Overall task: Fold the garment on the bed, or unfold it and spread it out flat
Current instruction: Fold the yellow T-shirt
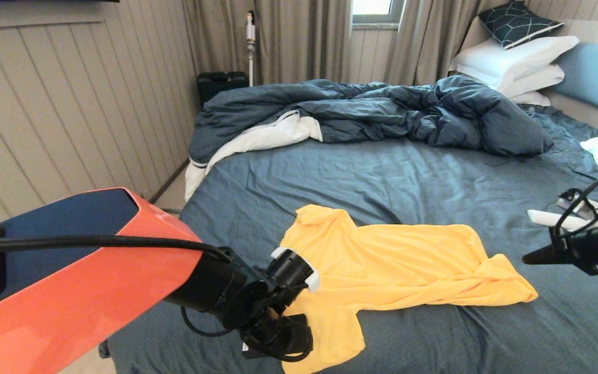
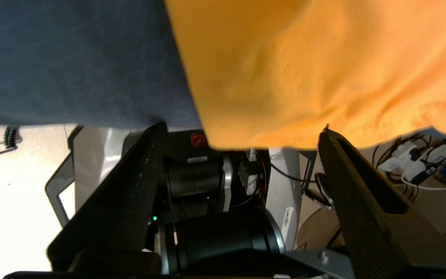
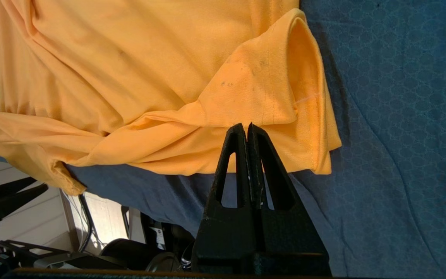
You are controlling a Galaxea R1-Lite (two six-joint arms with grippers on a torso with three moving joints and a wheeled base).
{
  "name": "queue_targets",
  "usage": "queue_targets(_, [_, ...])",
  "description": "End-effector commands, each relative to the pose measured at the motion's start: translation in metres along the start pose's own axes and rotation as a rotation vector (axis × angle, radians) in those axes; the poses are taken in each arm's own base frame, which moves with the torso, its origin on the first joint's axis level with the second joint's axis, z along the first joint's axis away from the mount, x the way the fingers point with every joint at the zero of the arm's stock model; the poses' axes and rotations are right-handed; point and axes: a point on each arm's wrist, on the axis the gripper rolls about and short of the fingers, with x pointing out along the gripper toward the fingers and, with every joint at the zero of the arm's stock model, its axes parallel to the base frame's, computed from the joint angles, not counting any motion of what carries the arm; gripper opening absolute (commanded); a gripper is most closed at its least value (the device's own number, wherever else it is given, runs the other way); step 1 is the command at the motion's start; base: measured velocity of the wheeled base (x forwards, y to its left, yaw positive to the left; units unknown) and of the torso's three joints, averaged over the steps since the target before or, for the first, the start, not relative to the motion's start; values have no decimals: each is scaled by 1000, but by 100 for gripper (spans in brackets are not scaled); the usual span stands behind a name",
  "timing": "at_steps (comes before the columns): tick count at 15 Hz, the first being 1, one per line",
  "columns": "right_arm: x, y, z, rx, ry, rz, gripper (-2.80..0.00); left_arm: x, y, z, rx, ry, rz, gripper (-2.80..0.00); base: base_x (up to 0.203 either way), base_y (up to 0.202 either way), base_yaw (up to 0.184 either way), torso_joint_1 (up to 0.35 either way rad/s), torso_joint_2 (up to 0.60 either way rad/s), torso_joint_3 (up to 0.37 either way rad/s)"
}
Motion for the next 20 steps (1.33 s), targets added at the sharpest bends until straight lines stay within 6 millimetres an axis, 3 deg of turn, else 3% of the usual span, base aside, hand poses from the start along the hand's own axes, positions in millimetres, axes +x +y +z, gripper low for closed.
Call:
queue_targets(1, [1, -1, 1, 1, 3, 3, -280, 9, 1, 0, -7, 9, 10, 0, 0, 0, 0, 0, 0, 0])
queue_targets(10, [3, 1, 1, 0, 4, 6, -280, 16, 0, -1, 7, 5, 14, 0, 0, 0, 0, 0, 0, 0])
queue_targets(11, [2, 1, 1, 1, 3, 5, -280, 16, 0, -1, 9, 2, 19, -280, 0, 0, 0, 0, 0, 0])
queue_targets(16, [2, 0, 2, 1, 2, 4, -280, 18, -1, 0, 11, -10, 24, -280, 0, 0, 0, 0, 0, 0])
queue_targets(20, [3, 1, 1, 9, 8, 7, -280, 1, -6, -2, 7, -17, -3, -280, 0, 0, 0, 0, 0, 0])
